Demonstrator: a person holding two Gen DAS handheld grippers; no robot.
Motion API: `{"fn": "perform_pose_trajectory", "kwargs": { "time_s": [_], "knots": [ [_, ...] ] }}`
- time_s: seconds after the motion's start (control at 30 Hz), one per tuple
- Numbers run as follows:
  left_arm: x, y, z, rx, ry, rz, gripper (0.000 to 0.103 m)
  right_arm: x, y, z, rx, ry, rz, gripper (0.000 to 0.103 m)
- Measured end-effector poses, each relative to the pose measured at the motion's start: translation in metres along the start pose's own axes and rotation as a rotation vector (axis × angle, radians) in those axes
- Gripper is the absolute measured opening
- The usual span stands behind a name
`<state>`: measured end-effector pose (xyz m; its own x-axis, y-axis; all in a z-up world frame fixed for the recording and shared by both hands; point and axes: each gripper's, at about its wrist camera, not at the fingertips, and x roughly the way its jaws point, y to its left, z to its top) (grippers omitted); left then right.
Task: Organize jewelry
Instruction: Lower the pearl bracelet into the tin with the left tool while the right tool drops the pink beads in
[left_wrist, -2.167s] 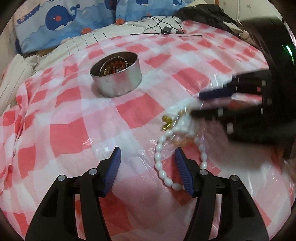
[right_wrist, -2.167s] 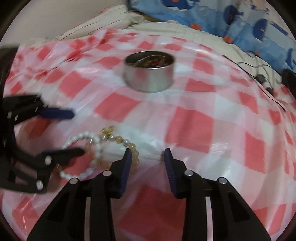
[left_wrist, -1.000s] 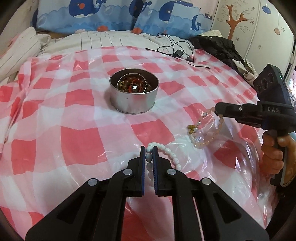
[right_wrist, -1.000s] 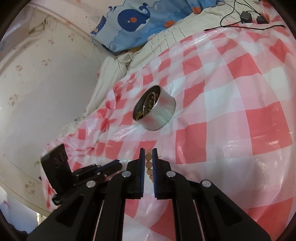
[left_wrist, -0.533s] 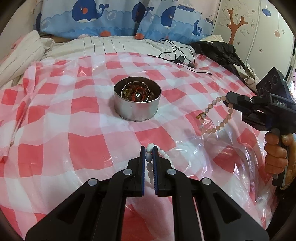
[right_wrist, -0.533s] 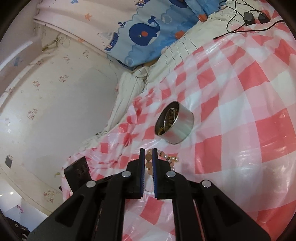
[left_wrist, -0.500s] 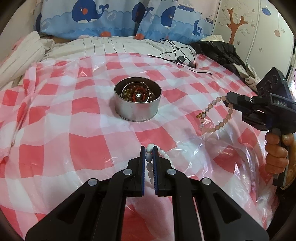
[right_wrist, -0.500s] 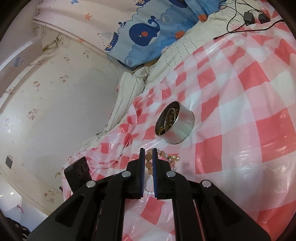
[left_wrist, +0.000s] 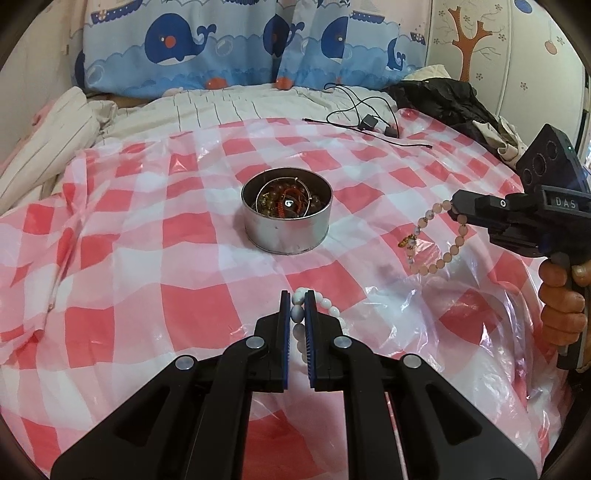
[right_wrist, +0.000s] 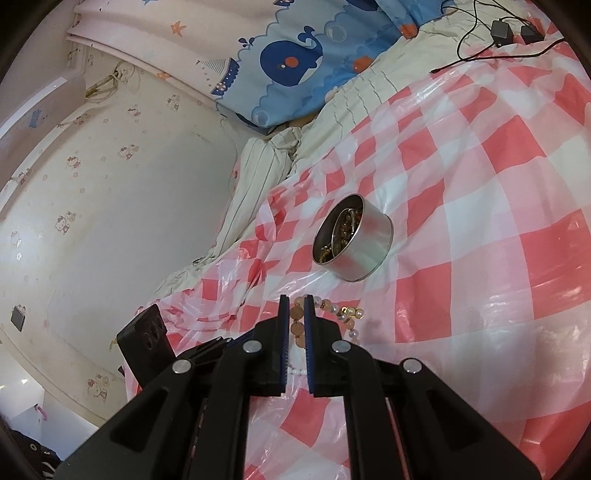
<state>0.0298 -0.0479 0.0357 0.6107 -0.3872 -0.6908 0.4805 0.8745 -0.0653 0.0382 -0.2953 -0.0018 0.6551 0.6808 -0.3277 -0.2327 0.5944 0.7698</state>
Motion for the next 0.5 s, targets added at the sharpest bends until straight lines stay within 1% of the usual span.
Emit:
{"fn": "perform_pose_trajectory", "kwargs": {
  "time_s": [0.5],
  "knots": [
    [-0.0023,-0.0002,0.0013,0.004,-0.004,0.005,0.007,0.0018,0.0016,-0.0017,-0.004,0.006,0.003,0.008]
  ]
}}
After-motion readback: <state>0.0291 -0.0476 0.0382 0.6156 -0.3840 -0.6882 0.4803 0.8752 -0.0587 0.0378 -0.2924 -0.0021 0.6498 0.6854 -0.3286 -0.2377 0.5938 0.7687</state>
